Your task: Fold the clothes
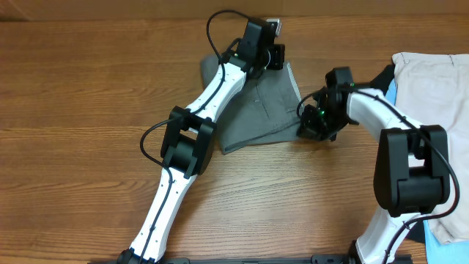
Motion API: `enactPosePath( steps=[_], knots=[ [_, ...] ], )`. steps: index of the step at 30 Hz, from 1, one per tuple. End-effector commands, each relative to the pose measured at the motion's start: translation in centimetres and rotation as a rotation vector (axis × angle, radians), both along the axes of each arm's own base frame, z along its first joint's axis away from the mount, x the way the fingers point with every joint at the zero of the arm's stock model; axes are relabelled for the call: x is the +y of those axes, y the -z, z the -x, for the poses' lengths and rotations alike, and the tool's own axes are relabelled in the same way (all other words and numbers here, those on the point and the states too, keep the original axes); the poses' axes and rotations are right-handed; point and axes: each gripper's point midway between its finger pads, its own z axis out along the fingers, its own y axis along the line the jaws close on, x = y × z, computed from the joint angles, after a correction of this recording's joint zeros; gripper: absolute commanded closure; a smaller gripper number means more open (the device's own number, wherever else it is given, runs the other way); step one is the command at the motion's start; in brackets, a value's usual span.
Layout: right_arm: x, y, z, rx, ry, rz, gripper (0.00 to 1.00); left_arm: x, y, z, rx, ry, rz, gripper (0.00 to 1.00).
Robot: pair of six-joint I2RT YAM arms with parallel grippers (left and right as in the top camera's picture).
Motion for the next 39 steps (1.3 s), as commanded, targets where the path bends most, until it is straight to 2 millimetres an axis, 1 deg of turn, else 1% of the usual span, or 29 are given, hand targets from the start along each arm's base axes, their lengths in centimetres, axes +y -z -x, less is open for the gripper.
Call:
enactPosePath(
  steps=[1,3,4,5,6,7,8,9,11,14,16,18,22,25,26,30,33,36,39],
  knots=[
    [-0.7,-7.1,-4.0,-0.184,0.013,0.012,0.86,-0.8,-8.9,-0.6,-0.109,0.035,0.098,0.96],
    [-1.7,-10.5,-4.7,-0.232,0.034,0.031,0.8,-0.4,-12.5,-0.1,-0.14,0.043,0.096,0.96],
    [-2.5,-12.2,-5.0,-0.258,0.051,0.051,0.73,-0.1,-14.6,0.5,-0.15,0.049,0.09,0.96],
    [-3.4,-13.5,-5.1,-0.276,0.067,0.074,0.64,0.4,-16.2,1.1,-0.149,0.049,0.08,0.96],
    [-4.3,-14.7,-5.2,-0.293,0.085,0.097,0.52,0.9,-17.7,2.0,-0.142,0.051,0.066,0.96],
    [-5.2,-15.7,-5.3,-0.308,0.104,0.121,0.3,1.4,-19.0,3.0,-0.129,0.055,0.049,0.95],
    [-6.3,-16.7,-5.4,-0.326,0.128,0.149,0.17,2.0,-19.9,4.2,-0.107,0.06,0.032,0.95],
    [-7.3,-17.2,-5.4,-0.339,0.147,0.171,0.0,2.9,-20.8,5.6,-0.07,0.052,0.009,0.94],
    [-9.2,-17.8,-5.5,-0.356,0.186,0.221,0.0,4.9,-21.5,7.8,-0.002,0.012,-0.059,0.94],
    [-11.3,-17.7,-5.5,-0.354,0.229,0.265,0.0,8.2,-21.4,11.1,0.102,-0.057,-0.188,0.94],
    [-11.7,-17.7,-5.5,-0.353,0.239,0.266,0.0,10.3,-20.5,13.1,0.182,-0.096,-0.276,0.94],
    [-11.7,-17.7,-5.5,-0.353,0.24,0.266,0.0,11.3,-19.2,14.9,0.271,-0.099,-0.328,0.93],
    [-11.7,-17.7,-5.5,-0.353,0.24,0.266,0.0,12.4,-15.0,18.2,0.469,-0.079,-0.437,0.91],
    [-11.7,-17.7,-5.5,-0.353,0.24,0.266,0.0,12.7,-11.1,20.4,0.619,-0.065,-0.521,0.9],
    [-11.7,-17.7,-5.5,-0.353,0.24,0.266,0.0,12.8,-10.3,20.7,0.647,-0.068,-0.534,0.91],
    [-11.7,-17.7,-5.5,-0.353,0.24,0.266,0.0,12.7,-5.7,21.8,0.749,-0.07,-0.589,0.96],
    [-11.7,-17.7,-5.5,-0.353,0.24,0.266,0.0,12.6,-2.6,22.1,0.784,-0.068,-0.603,0.96],
    [-11.7,-17.7,-5.5,-0.353,0.24,0.266,0.0,12.3,-0.4,22.7,0.82,-0.059,-0.585,0.96],
    [-11.7,-17.7,-5.5,-0.353,0.24,0.266,0.0,12.5,1.5,22.5,0.812,-0.065,-0.594,0.94]
  ],
)
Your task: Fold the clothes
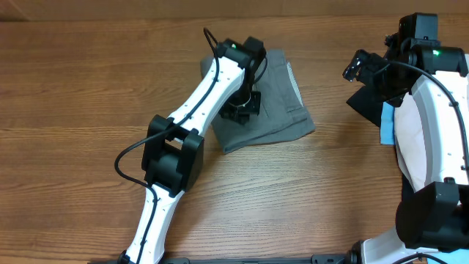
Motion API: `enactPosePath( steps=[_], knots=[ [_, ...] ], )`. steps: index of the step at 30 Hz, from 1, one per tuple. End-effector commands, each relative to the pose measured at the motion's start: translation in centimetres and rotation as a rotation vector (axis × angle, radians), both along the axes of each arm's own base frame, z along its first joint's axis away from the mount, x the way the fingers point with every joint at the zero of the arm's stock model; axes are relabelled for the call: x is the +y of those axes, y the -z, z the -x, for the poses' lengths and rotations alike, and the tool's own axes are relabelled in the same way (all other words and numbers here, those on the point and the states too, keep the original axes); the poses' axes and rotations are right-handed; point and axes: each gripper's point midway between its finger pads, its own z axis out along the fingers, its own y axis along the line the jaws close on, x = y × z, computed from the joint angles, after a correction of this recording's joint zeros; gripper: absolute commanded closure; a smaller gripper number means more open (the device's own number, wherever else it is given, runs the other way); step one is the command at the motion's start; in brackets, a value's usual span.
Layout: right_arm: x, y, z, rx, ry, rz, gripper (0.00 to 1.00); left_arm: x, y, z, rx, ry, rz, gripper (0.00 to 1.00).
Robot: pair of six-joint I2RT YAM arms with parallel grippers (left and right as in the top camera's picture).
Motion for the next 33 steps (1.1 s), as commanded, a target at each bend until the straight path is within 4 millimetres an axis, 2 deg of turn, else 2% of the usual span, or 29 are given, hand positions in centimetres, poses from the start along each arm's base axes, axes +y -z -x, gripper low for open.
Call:
enactPosePath(
  steps=[1,7,11,13,17,20,23,26,28,30,33],
  knots=[
    [-0.1,-0.2,-0.2,-0.01,-0.001,0.012,0.0,0.1,1.8,0.5,0.019,-0.017,-0.004,0.93],
    [-0.1,-0.2,-0.2,-0.01,-0.001,0.012,0.0,1.5,5.1,2.7,0.096,-0.045,-0.053,0.93],
    [-0.1,-0.2,-0.2,-0.01,-0.001,0.012,0.0,4.3,6.4,3.4,0.106,-0.038,-0.17,0.94],
    [-0.1,-0.2,-0.2,-0.01,-0.001,0.012,0.0,6.6,6.2,3.0,0.088,-0.036,-0.26,0.95],
    [-0.1,-0.2,-0.2,-0.01,-0.001,0.012,0.0,12.6,5.2,1.4,0.051,-0.066,-0.447,0.95],
    [-0.1,-0.2,-0.2,-0.01,-0.001,0.012,0.0,17.8,4.8,-1.1,-0.015,-0.167,-0.548,0.82],
    [-0.1,-0.2,-0.2,-0.009,0.0,0.012,0.0,21.2,4.5,-2.9,-0.043,-0.272,-0.534,0.81],
    [-0.1,-0.2,-0.2,-0.01,-0.001,0.012,0.0,24.2,3.1,-5.0,-0.073,-0.36,-0.482,0.76],
    [-0.1,-0.2,-0.2,-0.01,-0.001,0.012,0.0,25.5,1.2,-6.9,-0.114,-0.396,-0.409,0.69],
    [-0.1,-0.2,-0.2,-0.009,0.0,0.012,0.0,25.7,-1.4,-8.6,-0.156,-0.424,-0.302,0.65],
    [-0.1,-0.2,-0.2,-0.01,-0.001,0.012,0.0,24.2,-5.8,-9.2,-0.17,-0.461,-0.122,0.7]
  ],
)
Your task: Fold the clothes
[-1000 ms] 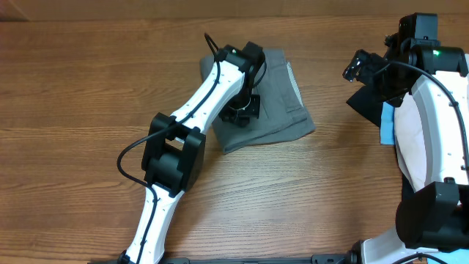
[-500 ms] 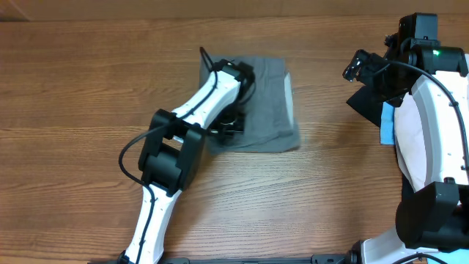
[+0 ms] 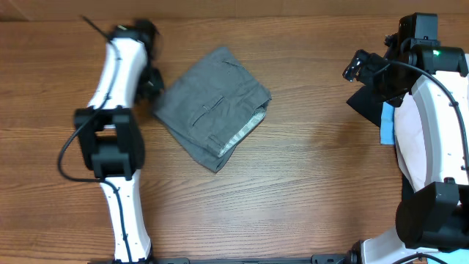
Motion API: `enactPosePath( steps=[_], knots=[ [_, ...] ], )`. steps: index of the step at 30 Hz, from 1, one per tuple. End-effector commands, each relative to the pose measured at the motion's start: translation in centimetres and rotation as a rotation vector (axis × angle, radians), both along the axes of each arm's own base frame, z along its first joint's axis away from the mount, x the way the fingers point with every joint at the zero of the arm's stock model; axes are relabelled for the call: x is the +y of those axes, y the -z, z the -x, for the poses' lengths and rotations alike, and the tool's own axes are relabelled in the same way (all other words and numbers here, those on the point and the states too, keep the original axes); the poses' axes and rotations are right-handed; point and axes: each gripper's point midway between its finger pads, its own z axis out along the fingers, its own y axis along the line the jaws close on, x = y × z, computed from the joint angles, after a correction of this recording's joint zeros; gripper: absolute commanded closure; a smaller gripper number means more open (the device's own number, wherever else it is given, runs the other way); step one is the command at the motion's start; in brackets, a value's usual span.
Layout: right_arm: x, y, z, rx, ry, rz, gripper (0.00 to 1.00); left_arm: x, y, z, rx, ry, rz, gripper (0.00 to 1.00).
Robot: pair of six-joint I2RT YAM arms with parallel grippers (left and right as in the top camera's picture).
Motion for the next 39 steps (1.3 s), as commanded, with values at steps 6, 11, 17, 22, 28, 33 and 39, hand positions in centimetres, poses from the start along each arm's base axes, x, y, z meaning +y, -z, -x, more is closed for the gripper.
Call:
enactPosePath(
  steps=[6,11,17,22,28,33,39],
  knots=[
    [-0.2,-0.2,-0.2,-0.009,0.001,0.011,0.0,-8.4,-9.2,0.4,-0.097,0.147,0.341,0.78],
    [-0.2,-0.2,-0.2,-0.009,0.001,0.011,0.0,-15.3,-9.0,2.0,-0.061,0.336,0.347,0.73],
    [-0.2,-0.2,-0.2,-0.009,0.001,0.011,0.0,-23.1,-7.0,6.4,0.055,0.522,0.338,0.71],
    [-0.2,-0.2,-0.2,-0.009,0.001,0.011,0.0,-26.7,-4.6,10.6,0.165,0.602,0.254,0.72],
    [-0.2,-0.2,-0.2,-0.009,0.001,0.011,0.0,-27.1,-2.2,13.7,0.249,0.641,0.104,0.72],
    [-0.2,-0.2,-0.2,-0.009,0.001,0.011,0.0,-27.5,0.2,15.6,0.308,0.67,0.081,0.73],
    [-0.2,-0.2,-0.2,-0.009,0.001,0.011,0.0,-25.9,3.0,17.1,0.382,0.668,0.028,0.79]
  ],
)
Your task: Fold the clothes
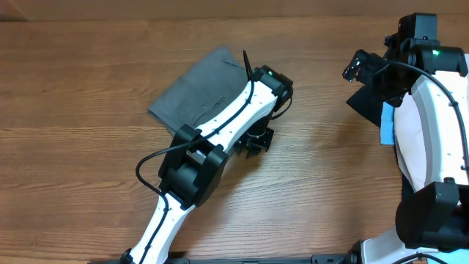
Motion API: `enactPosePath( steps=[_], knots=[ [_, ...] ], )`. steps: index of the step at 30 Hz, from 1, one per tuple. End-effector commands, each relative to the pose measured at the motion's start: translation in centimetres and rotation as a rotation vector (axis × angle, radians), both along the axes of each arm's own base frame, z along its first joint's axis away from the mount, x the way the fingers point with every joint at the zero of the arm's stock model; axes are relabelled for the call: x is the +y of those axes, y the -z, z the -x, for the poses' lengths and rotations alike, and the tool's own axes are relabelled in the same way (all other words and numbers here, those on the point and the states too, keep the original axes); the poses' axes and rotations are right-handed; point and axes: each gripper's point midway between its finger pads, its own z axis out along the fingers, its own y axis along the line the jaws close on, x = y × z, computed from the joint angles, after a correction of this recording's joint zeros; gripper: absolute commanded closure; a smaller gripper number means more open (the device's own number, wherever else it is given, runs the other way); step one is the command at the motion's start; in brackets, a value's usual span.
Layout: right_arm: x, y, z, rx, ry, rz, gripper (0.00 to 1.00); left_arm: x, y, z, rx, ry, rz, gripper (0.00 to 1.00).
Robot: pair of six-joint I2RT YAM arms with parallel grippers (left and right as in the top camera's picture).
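A folded dark grey garment (pixel 192 89) lies on the wooden table (pixel 73 169) left of the middle, and its right part is hidden under my left arm. My left gripper (pixel 256 139) is down at the garment's near right edge. Its jaws are too dark to read from overhead. My right gripper (pixel 356 67) hangs at the far right, well away from the garment. Whether it is open or shut does not show.
A heap of pale beige clothes (pixel 410 150) lies at the right edge under my right arm, with a blue piece (pixel 387 122) and a dark piece (pixel 362 101) beside it. The left arm's links cross the table from the front edge to the middle.
My left arm was out at the far left, beside the garment's left corner. Now it lies across the garment with the gripper at its near right edge. The right arm has not moved.
At first both grippers were at the grey garment, the left at its far edge and the right at its right corner. Then the right arm was drawn back to the right edge. The folded garment then lay further left and turned, with the left arm beside it. The left gripper is now at its right side.
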Motion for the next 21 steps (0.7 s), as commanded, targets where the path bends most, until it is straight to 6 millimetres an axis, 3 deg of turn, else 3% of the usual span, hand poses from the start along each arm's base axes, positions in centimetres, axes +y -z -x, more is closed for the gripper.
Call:
enactPosePath(
  steps=[1,12,16,21],
  knots=[
    [-0.2,-0.2,-0.2,-0.009,0.001,0.011,0.0,1.3,0.7,0.4,-0.009,-0.005,-0.056,0.8],
    [-0.2,-0.2,-0.2,-0.009,0.001,0.011,0.0,3.6,4.3,0.6,-0.037,0.02,-0.136,0.81],
    [-0.2,-0.2,-0.2,-0.01,0.001,0.012,0.0,5.2,4.5,0.1,-0.05,0.013,-0.179,0.84],
    [-0.2,-0.2,-0.2,-0.01,0.001,0.012,0.0,8.4,4.1,-2.1,-0.111,-0.001,-0.273,0.86]
  ],
)
